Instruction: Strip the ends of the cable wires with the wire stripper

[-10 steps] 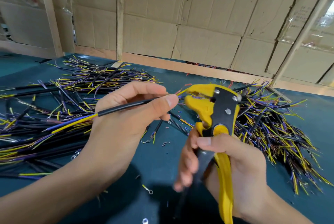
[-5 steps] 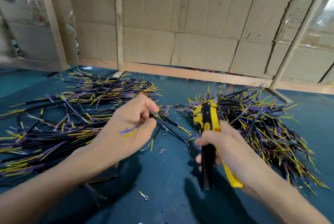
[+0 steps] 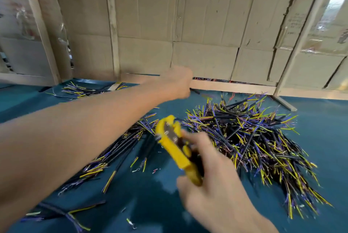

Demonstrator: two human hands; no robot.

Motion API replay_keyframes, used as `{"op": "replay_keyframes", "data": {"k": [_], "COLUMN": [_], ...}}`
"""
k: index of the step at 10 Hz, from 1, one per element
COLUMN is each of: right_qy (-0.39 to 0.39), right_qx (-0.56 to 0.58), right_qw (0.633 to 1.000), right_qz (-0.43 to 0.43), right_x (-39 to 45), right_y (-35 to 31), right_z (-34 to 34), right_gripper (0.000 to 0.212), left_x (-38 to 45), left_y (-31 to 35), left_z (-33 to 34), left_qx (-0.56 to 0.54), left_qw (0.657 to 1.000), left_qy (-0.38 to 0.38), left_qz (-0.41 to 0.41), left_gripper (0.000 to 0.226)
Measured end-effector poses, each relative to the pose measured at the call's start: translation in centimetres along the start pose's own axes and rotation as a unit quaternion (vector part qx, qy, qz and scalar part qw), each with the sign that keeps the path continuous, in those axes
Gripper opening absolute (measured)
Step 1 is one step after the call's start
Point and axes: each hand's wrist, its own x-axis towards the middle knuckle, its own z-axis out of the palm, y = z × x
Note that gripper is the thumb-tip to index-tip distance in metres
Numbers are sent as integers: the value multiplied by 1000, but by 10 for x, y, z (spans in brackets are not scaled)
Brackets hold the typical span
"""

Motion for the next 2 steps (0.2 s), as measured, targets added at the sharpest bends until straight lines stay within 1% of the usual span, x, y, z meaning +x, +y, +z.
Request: {"op": "replay_keyframes", "data": {"k": [1, 2], "right_qy": [-13, -83], "right_qx": [-167, -175], "right_qw": [983, 979], "right_qz": [-79, -59], "right_x": [-4, -3], "right_y": [5, 5], "right_z": [10, 22], "right_gripper": [67, 70], "left_x": [7, -9], "left_y": [13, 13], "left_z": [-19, -47], "left_qx": [-132, -371], "left_qw": [983, 896], "left_qy": [-65, 105], "left_qz": [107, 222], "left_gripper": [83, 64]}}
